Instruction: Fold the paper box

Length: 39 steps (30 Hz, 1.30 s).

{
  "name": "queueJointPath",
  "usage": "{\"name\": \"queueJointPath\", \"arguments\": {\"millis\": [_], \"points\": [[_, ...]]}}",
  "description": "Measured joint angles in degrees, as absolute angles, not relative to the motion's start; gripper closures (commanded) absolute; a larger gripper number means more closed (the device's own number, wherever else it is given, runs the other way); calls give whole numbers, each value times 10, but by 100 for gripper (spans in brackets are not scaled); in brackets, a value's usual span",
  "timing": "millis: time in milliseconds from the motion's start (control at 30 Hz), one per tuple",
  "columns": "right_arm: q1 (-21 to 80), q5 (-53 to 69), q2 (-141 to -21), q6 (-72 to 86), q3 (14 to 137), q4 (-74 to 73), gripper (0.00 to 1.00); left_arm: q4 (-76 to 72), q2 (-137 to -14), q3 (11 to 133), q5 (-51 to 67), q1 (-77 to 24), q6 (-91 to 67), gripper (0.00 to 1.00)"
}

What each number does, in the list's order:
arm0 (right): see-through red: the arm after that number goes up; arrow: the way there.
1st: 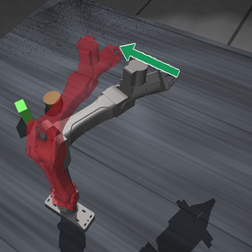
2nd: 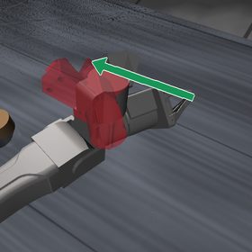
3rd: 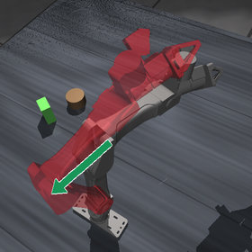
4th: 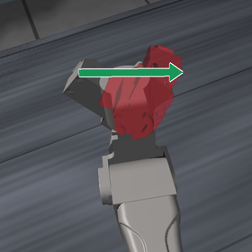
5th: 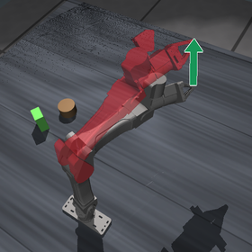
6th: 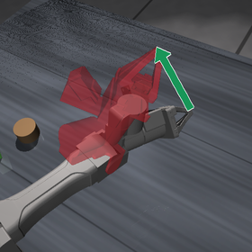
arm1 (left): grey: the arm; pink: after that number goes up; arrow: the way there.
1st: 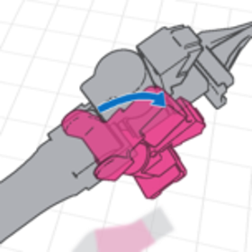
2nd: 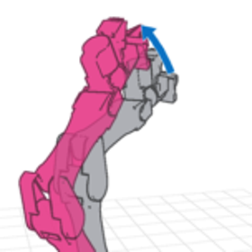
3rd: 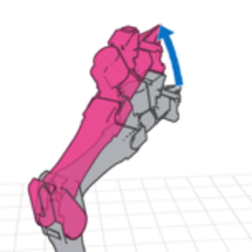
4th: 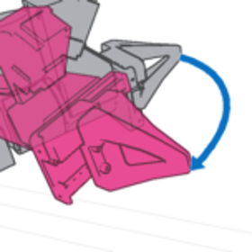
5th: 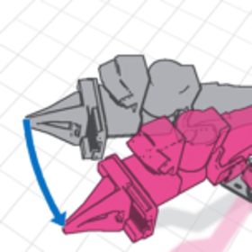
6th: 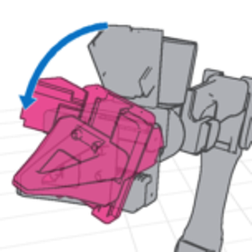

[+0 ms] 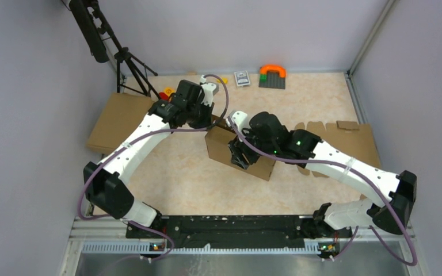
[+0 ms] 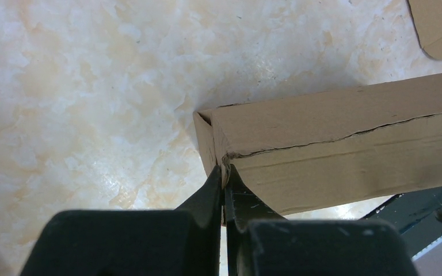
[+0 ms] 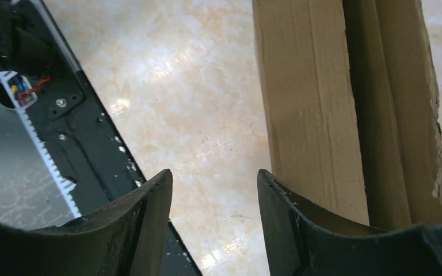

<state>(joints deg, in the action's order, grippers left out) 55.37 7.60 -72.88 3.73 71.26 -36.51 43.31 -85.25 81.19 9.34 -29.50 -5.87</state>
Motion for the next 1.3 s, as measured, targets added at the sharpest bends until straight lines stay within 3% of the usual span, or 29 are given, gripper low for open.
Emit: {"name": "queueJointPath", "arguments": {"millis": [400,833,1300], "points": [[573,-29,-727,-25,645,-310,45,433,-853,811,88,-303,-58,100],[577,-122,-728,-57,638,-292,75,431,-847,805,70,-313,-55,100],[578,-142,-734,-53,637,-294,77,425,-813,771,46,-328,-60,100]]}}
